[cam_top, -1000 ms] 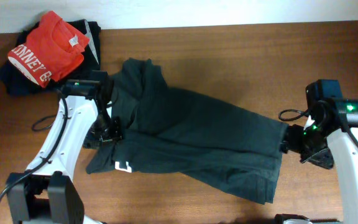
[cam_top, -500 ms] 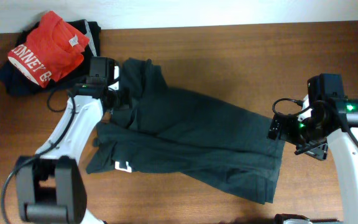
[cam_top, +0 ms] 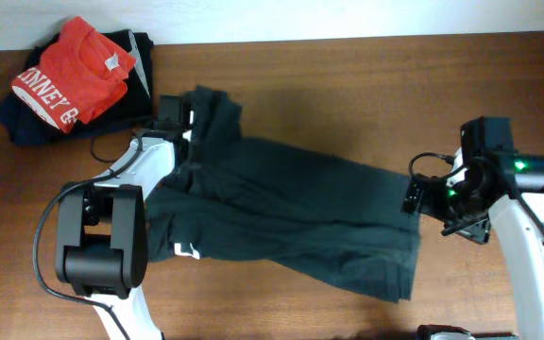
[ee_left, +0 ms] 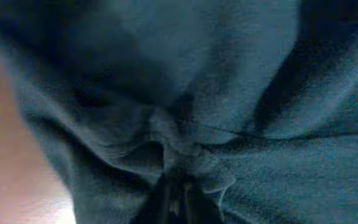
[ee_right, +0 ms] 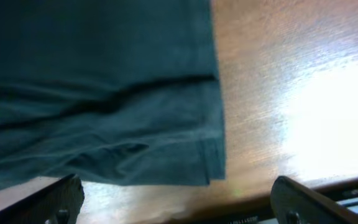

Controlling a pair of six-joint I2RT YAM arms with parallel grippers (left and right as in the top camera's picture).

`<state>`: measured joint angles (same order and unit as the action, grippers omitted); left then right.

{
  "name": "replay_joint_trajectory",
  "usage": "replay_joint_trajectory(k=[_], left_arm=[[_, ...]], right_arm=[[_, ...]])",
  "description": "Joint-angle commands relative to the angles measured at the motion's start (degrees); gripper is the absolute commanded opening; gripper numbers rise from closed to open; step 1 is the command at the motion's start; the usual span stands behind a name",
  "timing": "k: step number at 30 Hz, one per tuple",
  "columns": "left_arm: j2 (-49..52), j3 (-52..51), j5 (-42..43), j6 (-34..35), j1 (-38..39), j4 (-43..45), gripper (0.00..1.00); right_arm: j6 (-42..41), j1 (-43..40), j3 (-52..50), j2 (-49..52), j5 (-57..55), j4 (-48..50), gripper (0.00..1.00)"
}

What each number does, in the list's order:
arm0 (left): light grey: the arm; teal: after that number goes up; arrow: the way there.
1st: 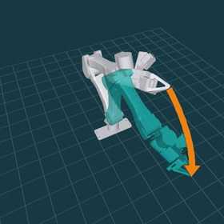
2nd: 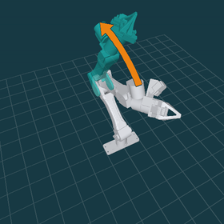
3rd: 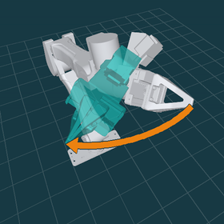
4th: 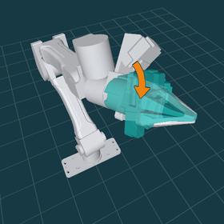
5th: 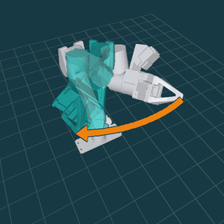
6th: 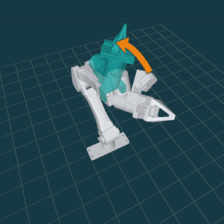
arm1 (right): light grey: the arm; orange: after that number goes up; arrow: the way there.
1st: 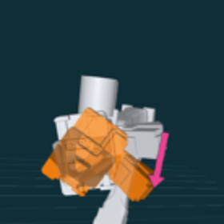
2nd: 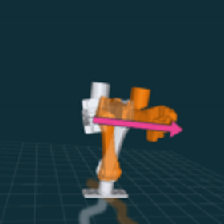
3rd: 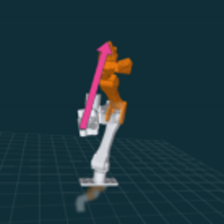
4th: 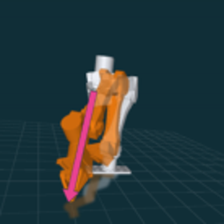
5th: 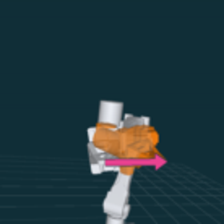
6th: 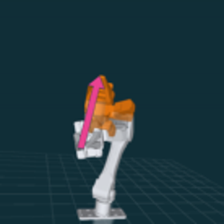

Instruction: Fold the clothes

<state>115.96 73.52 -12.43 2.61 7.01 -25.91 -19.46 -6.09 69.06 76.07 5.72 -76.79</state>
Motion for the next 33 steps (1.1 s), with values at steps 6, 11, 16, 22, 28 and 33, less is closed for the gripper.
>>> replay_joint_trajectory(k=[6, 11, 16, 22, 28, 33], left_arm=[[-0.8, 0.8, -21.4, 12.4, -2.7, -9.6, 0.16], [-6.6, 4.9, -15.7, 10.4, -2.8, -8.4, 0.74], [-6.3, 7.2, 0.9, -0.9, -4.7, 3.3, 0.83], [-0.1, 7.2, 1.0, -1.0, -4.8, 15.3, 0.87], [8.2, 7.2, 3.9, -1.0, -4.8, 17.3, 0.87], [9.5, 7.2, 10.5, -1.0, -4.9, 15.8, 0.77]], right_arm=[[0.0, -0.2, -5.8, 11.8, 2.7, 9.8, 0.94], [5.6, 0.2, -5.6, 14.7, 11.4, 18.9, 0.99], [5.7, 4.6, -5.6, 14.7, 11.7, 19.8, 0.99], [5.5, 12.8, -5.6, 14.7, 11.6, 22.2, 0.99], [5.5, 12.8, -5.6, 14.7, 11.4, 22.2, 0.99], [5.5, 12.8, -5.6, 14.7, 10.1, 22.4, 0.99]])
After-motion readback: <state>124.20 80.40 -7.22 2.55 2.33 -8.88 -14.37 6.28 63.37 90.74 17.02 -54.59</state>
